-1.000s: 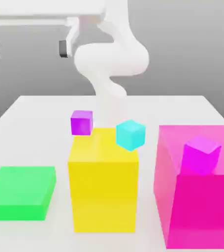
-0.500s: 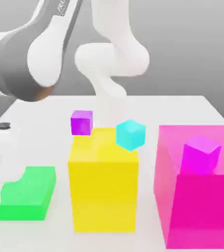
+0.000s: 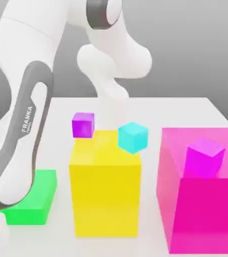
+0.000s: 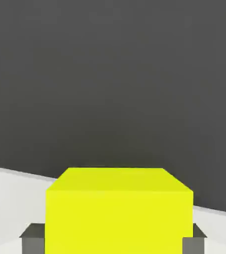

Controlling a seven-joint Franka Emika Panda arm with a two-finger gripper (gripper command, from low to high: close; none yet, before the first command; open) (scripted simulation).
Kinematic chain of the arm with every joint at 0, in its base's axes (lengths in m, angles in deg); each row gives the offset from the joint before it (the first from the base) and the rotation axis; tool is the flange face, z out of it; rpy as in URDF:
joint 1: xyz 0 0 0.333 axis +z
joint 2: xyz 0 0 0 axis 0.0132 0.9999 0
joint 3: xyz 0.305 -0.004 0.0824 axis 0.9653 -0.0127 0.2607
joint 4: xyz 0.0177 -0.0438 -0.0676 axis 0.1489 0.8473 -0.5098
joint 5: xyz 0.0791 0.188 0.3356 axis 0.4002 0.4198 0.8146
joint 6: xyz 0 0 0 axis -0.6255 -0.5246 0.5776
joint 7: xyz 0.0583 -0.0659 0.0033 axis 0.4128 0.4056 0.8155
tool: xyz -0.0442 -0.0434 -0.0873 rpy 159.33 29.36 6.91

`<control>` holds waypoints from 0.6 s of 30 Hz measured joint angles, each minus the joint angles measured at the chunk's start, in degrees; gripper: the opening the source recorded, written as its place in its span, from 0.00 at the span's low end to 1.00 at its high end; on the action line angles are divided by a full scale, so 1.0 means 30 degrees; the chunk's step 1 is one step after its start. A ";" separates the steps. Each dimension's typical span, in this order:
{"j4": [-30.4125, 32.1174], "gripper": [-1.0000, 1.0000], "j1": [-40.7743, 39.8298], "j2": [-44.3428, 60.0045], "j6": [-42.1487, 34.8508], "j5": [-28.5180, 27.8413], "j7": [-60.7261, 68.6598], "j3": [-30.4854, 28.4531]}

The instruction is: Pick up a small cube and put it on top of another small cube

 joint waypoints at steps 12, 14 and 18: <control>0.3126 0.00 0.2026 -0.7039 -0.4135 -0.0994 -0.2843 -0.1223; 0.3854 0.00 0.2372 -0.8386 -0.4741 -0.1251 -0.3636 -0.1267; 0.5321 0.00 0.2929 -1.1136 -0.5911 -0.2002 -0.5379 -0.1190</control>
